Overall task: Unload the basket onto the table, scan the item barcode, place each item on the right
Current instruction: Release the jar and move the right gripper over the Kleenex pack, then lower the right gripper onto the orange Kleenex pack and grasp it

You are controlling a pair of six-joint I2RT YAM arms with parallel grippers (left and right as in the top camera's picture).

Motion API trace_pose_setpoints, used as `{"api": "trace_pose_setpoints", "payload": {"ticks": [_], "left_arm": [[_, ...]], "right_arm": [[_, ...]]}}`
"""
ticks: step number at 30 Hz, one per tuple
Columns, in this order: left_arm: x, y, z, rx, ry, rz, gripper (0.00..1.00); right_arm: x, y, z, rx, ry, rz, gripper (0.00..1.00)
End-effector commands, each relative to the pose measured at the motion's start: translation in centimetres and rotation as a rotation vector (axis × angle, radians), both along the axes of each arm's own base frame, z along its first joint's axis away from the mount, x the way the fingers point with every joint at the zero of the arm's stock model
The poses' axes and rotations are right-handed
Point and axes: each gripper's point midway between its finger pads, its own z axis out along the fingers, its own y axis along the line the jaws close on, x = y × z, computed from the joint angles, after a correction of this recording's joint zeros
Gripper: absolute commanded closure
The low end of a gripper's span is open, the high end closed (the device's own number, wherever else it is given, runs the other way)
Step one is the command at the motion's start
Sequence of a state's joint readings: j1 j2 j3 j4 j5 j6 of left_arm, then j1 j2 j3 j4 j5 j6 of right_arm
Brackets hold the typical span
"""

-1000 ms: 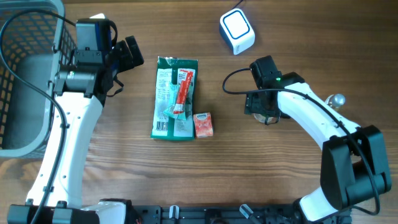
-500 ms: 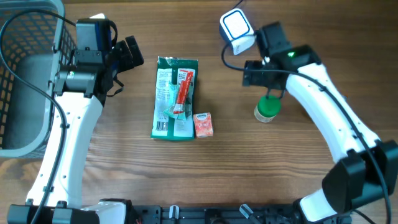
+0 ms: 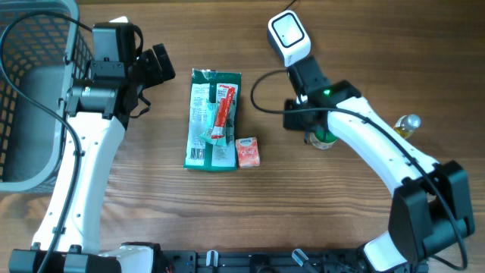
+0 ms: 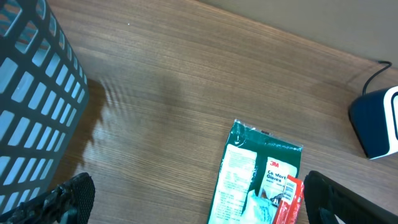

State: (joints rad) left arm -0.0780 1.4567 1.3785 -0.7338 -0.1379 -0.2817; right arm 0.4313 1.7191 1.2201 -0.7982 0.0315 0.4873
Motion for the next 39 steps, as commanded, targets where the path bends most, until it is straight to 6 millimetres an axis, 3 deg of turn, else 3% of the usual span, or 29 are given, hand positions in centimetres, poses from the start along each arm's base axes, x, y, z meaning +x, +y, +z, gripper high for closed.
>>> {"api": "trace_pose_setpoints", "payload": {"ticks": [1, 8, 12, 15, 19, 25, 28, 31, 34, 36, 39], "left_arm": [[0.2, 0.3, 0.7, 0.017, -0.017, -0.002, 0.0], [0.2, 0.3, 0.7, 0.017, -0.017, -0.002, 0.0], [0.2, 0.3, 0.7, 0.017, -0.017, -0.002, 0.0], [0.2, 0.3, 0.7, 0.017, -0.017, -0.002, 0.0], [0.2, 0.3, 0.7, 0.017, -0.017, -0.002, 0.0], [0.2, 0.3, 0.7, 0.017, -0.017, -0.002, 0.0], [0.2, 0.3, 0.7, 0.017, -0.017, -0.002, 0.0], [0.2, 0.3, 0.7, 0.017, -0.017, -0.002, 0.0], [0.2, 0.3, 0.7, 0.017, -0.017, -0.002, 0.0], [0.2, 0.3, 0.7, 0.017, -0.017, -0.002, 0.0], [0.2, 0.3, 0.7, 0.017, -0.017, -0.002, 0.0]], "right_arm": [[-0.4, -3.4, -2.0, -0.16, -0.01, -0.09, 0.88], [-1.7, -8.1, -2.2, -0.298, 0.036, -0.224, 0.85], [-1.9, -9.4, -2.4, -0.299, 0.06, -0.258, 0.83], [-1.8, -8.7, -2.3, -0.26, 0.071, -0.248, 0.82], [-1.3, -5.3, -1.7, -0.089, 0.097, -0.169, 0.77], [-1.3, 3.3, 0.1, 0.283, 0.127, -0.02, 0.73], [-1.6, 6.5, 0.6, 0.345, 0.1, 0.063, 0.72], [-2.1, 8.7, 0.9, 0.356, 0.073, 0.124, 0.65], [-2.3, 10.6, 1.3, 0.374, 0.041, 0.175, 0.36], [-2.3, 11.5, 1.6, 0.386, 0.022, 0.197, 0.0], [-2.5, 12.7, 1.9, 0.4, -0.001, 0.23, 0.0]]}}
